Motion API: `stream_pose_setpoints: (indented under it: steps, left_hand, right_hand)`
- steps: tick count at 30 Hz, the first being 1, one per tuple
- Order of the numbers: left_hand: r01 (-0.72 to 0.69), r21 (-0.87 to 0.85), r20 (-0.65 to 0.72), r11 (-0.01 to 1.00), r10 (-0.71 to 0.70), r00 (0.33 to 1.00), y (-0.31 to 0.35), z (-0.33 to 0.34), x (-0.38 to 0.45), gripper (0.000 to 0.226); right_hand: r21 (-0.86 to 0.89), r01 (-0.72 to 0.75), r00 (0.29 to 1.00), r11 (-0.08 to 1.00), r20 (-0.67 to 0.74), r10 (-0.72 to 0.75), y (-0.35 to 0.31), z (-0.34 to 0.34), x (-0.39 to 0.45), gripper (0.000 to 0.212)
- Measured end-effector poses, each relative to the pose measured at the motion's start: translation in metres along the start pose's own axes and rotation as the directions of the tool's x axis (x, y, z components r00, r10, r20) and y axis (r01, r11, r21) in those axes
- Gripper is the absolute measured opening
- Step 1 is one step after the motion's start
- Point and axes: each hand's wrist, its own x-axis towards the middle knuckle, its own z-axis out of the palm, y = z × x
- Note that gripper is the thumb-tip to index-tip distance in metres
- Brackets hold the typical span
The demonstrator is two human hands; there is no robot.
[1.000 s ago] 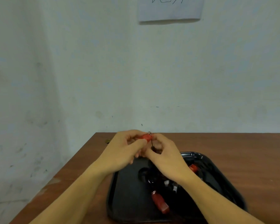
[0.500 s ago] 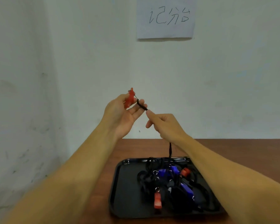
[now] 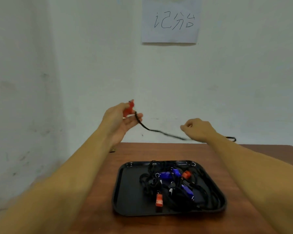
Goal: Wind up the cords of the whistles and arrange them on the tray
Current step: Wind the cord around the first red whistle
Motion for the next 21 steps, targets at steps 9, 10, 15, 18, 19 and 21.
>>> stream_pose_setpoints:
  steps: [9,10,15,18,19,21]
  left_hand:
    - [0.052,0.094,0.067,0.994,-0.058,0.996,-0.033,-0.008,-0.016,0.02]
    - [0.052,0.05,0.05,0.997,-0.055,0.997,-0.032,-0.012,-0.016,0.019]
    - [0.038,-0.034,-0.004,0.999,-0.038,0.999,-0.032,-0.022,-0.011,0.022]
    - [0.064,0.026,0.017,0.998,-0.065,0.998,-0.044,-0.029,-0.011,0.024]
    - [0.061,0.059,0.032,0.996,-0.063,0.997,-0.049,-0.032,-0.01,0.024]
    - [0.053,0.106,0.043,0.993,-0.058,0.997,-0.055,-0.037,-0.008,0.023]
  right_hand:
    - [0.854,-0.143,0.904,0.501,0.319,-0.284,-0.068,0.097,-0.081,0.055]
    - [0.855,-0.153,0.888,0.495,0.339,-0.31,-0.069,0.106,-0.088,0.055]
    - [0.756,-0.283,0.779,0.59,0.54,-0.319,-0.086,0.155,-0.114,0.051]
    - [0.718,-0.381,0.754,0.582,0.606,-0.253,-0.086,0.167,-0.114,0.057]
    - [0.718,-0.394,0.768,0.574,0.6,-0.223,-0.082,0.168,-0.111,0.056]
    - [0.703,-0.407,0.805,0.584,0.578,-0.135,-0.068,0.162,-0.103,0.054]
